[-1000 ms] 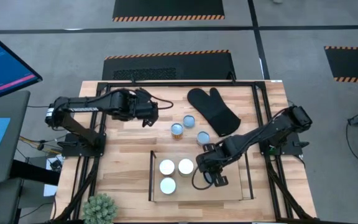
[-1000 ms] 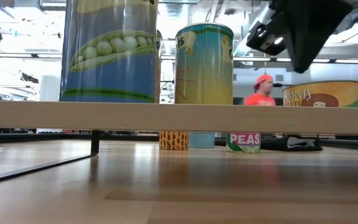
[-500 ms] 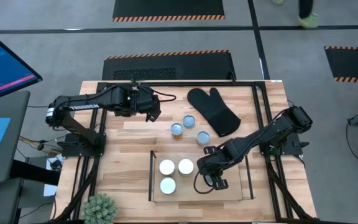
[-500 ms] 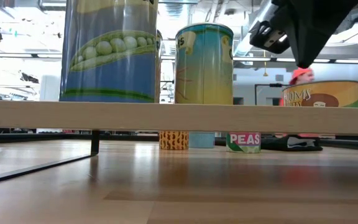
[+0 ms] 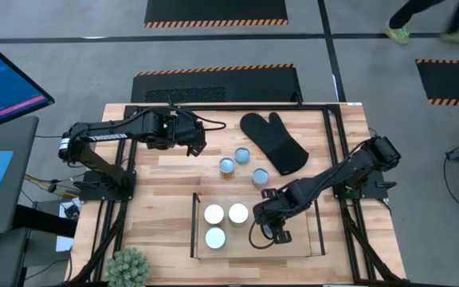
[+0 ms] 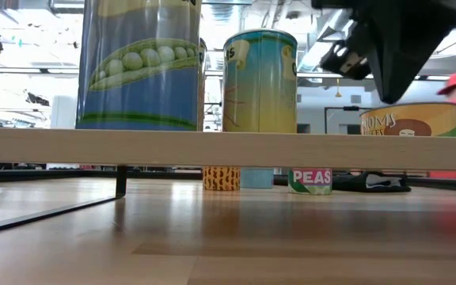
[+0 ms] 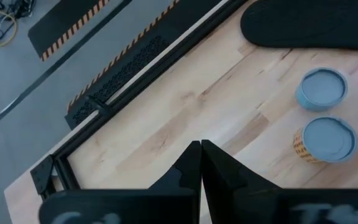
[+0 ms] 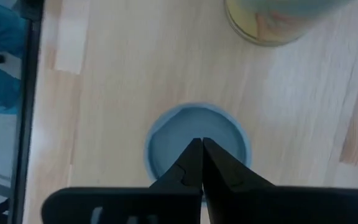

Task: Pick and place cans onto a shelf
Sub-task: Adjust the canned mushroom on the shelf, then put the canned tuna on the shelf

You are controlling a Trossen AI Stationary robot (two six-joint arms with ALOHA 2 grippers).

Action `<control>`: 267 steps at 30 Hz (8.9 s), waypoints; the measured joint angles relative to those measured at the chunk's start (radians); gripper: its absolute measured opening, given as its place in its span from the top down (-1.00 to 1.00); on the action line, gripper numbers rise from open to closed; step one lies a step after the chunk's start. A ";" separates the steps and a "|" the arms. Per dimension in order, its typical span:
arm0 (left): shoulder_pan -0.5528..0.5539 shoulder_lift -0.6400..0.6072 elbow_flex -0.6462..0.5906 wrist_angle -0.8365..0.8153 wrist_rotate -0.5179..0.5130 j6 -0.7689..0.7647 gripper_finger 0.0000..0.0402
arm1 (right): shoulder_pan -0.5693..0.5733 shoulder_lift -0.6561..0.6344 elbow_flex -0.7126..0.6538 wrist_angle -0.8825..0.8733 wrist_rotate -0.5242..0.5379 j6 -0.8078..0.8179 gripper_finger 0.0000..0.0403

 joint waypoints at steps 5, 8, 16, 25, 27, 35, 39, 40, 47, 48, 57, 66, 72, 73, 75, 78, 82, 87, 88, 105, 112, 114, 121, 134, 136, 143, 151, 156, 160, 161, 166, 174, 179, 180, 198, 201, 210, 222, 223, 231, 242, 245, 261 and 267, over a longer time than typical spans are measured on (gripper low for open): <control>0.000 0.000 0.000 0.000 -0.008 0.001 1.00 | 0.000 0.000 -0.037 0.026 -0.024 0.002 0.92; 0.000 0.000 0.000 0.000 -0.009 0.001 1.00 | -0.002 0.000 -0.039 0.033 -0.029 0.007 0.93; 0.000 0.000 0.000 0.004 -0.023 0.001 1.00 | -0.023 0.000 -0.039 -0.009 -0.030 0.011 0.90; 0.000 0.000 0.000 0.004 -0.023 0.001 1.00 | -0.036 0.000 -0.039 -0.016 -0.051 0.010 0.91; 0.000 0.000 0.000 0.004 -0.023 0.001 1.00 | -0.035 0.000 -0.039 -0.016 -0.052 0.010 0.90; 0.000 0.000 0.000 0.004 -0.024 0.001 1.00 | -0.034 0.000 -0.039 -0.016 -0.052 0.000 0.92; 0.000 0.000 0.000 0.004 -0.024 0.001 1.00 | -0.033 0.000 -0.039 -0.017 -0.052 -0.021 0.90; 0.000 0.000 0.000 0.004 -0.024 0.001 1.00 | -0.033 0.000 -0.039 -0.017 -0.051 -0.026 0.89; 0.000 0.000 0.000 0.004 -0.024 -0.016 1.00 | -0.034 -0.006 -0.083 -0.007 -0.053 0.032 0.91; 0.000 0.000 0.000 0.004 -0.024 -0.015 1.00 | -0.033 -0.007 -0.090 -0.005 -0.053 0.044 0.92; 0.000 0.000 0.000 0.004 -0.024 -0.011 1.00 | -0.029 -0.005 -0.095 -0.043 -0.051 0.131 0.88; 0.000 0.000 0.000 0.008 -0.025 -0.011 1.00 | -0.051 -0.040 -0.101 -0.148 -0.046 0.134 0.92; 0.000 0.000 0.000 0.023 -0.025 0.015 1.00 | -0.076 -0.050 -0.101 -0.273 0.001 0.130 0.88; 0.000 0.000 0.000 0.025 -0.025 0.018 1.00 | -0.077 -0.050 -0.101 -0.282 0.001 0.130 0.88; 0.000 0.000 0.000 0.025 -0.025 0.020 1.00 | -0.079 -0.050 -0.101 -0.286 0.002 0.117 0.89; 0.000 0.000 0.000 0.026 -0.025 0.020 1.00 | -0.080 -0.050 -0.101 -0.290 0.002 0.114 0.91; 0.000 0.000 0.000 0.025 -0.025 0.020 1.00 | -0.079 -0.050 -0.100 -0.334 0.002 0.112 0.90; 0.000 0.000 0.000 0.025 -0.025 0.034 1.00 | -0.079 -0.050 -0.101 -0.376 0.001 0.112 0.87; 0.000 0.000 0.000 0.025 -0.025 0.040 1.00 | -0.079 -0.050 -0.101 -0.381 0.001 0.112 0.87; 0.000 0.000 0.000 0.026 -0.033 0.046 1.00 | -0.046 -0.050 -0.101 -0.400 -0.041 0.117 0.85; 0.000 0.000 0.000 0.029 -0.052 0.046 1.00 | -0.055 -0.049 -0.072 -0.446 -0.026 0.130 0.88; 0.000 0.000 0.000 0.032 -0.053 0.046 1.00 | -0.056 -0.049 -0.042 -0.457 -0.024 0.123 0.88; 0.000 0.000 0.000 0.032 -0.055 0.046 1.00 | -0.054 -0.049 0.111 -0.544 0.029 0.100 0.88; -0.011 0.000 0.000 -0.008 -0.021 0.018 1.00 | -0.349 -0.050 0.185 -0.203 0.173 -0.135 0.85; -0.022 0.000 0.000 -0.027 -0.024 0.024 1.00 | -0.422 -0.050 0.185 -0.101 0.092 -0.169 0.85; -0.055 -0.001 0.000 -0.051 -0.029 0.012 1.00 | -0.653 0.012 0.185 -0.024 -0.111 -0.231 0.80; -0.055 -0.001 0.000 -0.056 -0.032 0.011 1.00 | -0.756 0.197 0.185 -0.005 -0.206 -0.302 0.38; -0.055 -0.001 0.000 -0.058 -0.031 0.011 1.00 | -0.790 0.272 0.196 0.004 -0.140 -0.231 0.16; -0.055 -0.001 0.000 -0.059 -0.031 0.011 1.00 | -0.790 0.303 0.206 0.026 -0.078 -0.228 0.11; -0.055 -0.001 0.000 -0.059 -0.030 0.011 1.00 | -0.790 0.313 0.206 0.027 -0.079 -0.228 0.10; -0.055 -0.001 0.000 -0.059 -0.026 0.011 1.00 | -0.776 0.365 0.212 0.035 -0.087 -0.227 0.13; -0.056 -0.001 0.000 -0.059 -0.023 0.011 1.00 | -0.745 0.345 0.205 0.051 -0.078 -0.180 0.36; -0.056 -0.001 0.000 -0.058 -0.023 0.009 1.00 | -0.739 0.254 0.203 0.048 -0.081 -0.180 0.47; -0.056 -0.001 0.000 -0.057 -0.023 0.006 1.00 | -0.740 0.234 0.206 0.056 -0.082 -0.181 0.48; -0.056 -0.001 0.000 -0.058 -0.019 0.002 1.00 | -0.751 0.357 0.203 0.024 -0.067 -0.288 0.49; -0.056 -0.001 0.000 -0.058 -0.016 0.002 1.00 | -0.749 0.381 0.207 0.008 -0.081 -0.274 0.49; -0.056 -0.001 0.000 -0.058 -0.014 0.001 1.00 | -0.738 0.375 0.204 -0.020 -0.086 -0.229 0.86; -0.056 -0.001 0.000 -0.058 -0.015 0.001 1.00 | -0.679 0.103 0.198 -0.278 0.087 -0.175 0.98; -0.056 -0.001 0.000 -0.057 -0.014 0.001 1.00 | -0.664 0.071 0.198 -0.286 0.089 -0.175 0.98; -0.056 -0.001 0.000 -0.057 -0.014 0.002 1.00 | -0.461 -0.142 0.199 -0.346 0.089 -0.082 0.98; -0.056 0.000 0.000 -0.048 -0.013 0.002 1.00 | -0.129 -0.101 0.200 -0.429 0.109 -0.033 0.98; -0.056 0.000 0.000 -0.047 -0.012 0.002 1.00 | -0.056 -0.044 0.200 -0.442 0.113 -0.041 0.96; -0.056 0.000 0.000 -0.038 0.004 0.003 1.00 | 0.168 0.084 0.177 -0.461 0.084 0.246 0.96; -0.056 0.000 0.000 -0.029 0.006 0.002 1.00 | 0.191 0.085 0.119 -0.410 0.034 0.329 0.94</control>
